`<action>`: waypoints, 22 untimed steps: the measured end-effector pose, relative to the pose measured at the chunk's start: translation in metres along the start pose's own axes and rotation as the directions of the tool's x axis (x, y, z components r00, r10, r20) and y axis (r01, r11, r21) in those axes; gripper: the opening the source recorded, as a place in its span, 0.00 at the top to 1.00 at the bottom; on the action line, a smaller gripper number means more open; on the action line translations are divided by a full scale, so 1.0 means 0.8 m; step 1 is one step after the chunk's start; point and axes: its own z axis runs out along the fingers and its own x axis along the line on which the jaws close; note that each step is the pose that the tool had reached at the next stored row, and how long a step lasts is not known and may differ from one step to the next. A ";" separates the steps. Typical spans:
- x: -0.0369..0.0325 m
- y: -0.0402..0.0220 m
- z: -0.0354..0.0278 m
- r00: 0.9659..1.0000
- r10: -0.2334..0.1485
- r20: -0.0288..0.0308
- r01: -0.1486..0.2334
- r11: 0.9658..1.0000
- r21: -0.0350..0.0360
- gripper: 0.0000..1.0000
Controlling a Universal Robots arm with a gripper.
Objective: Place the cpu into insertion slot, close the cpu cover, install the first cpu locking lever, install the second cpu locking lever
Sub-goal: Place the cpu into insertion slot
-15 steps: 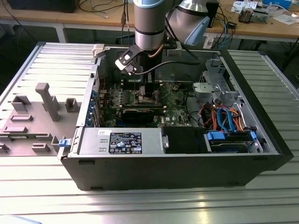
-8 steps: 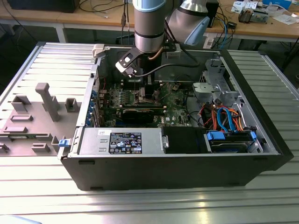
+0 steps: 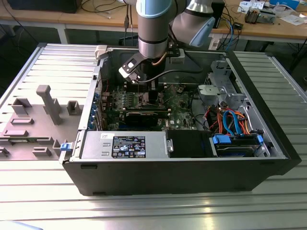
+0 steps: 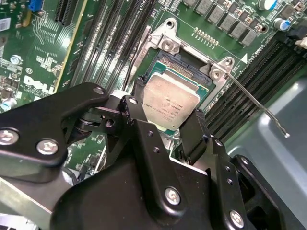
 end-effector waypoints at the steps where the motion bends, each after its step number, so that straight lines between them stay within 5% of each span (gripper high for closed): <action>1: -0.0001 -0.0010 0.0033 1.000 0.000 0.000 0.000 1.000 0.000 0.46; 8: 0.0017 -0.0032 0.0149 1.000 0.000 0.000 0.000 1.000 0.000 0.46; 22: 0.0019 -0.0032 0.0171 1.000 0.020 0.001 -0.020 1.000 0.000 0.46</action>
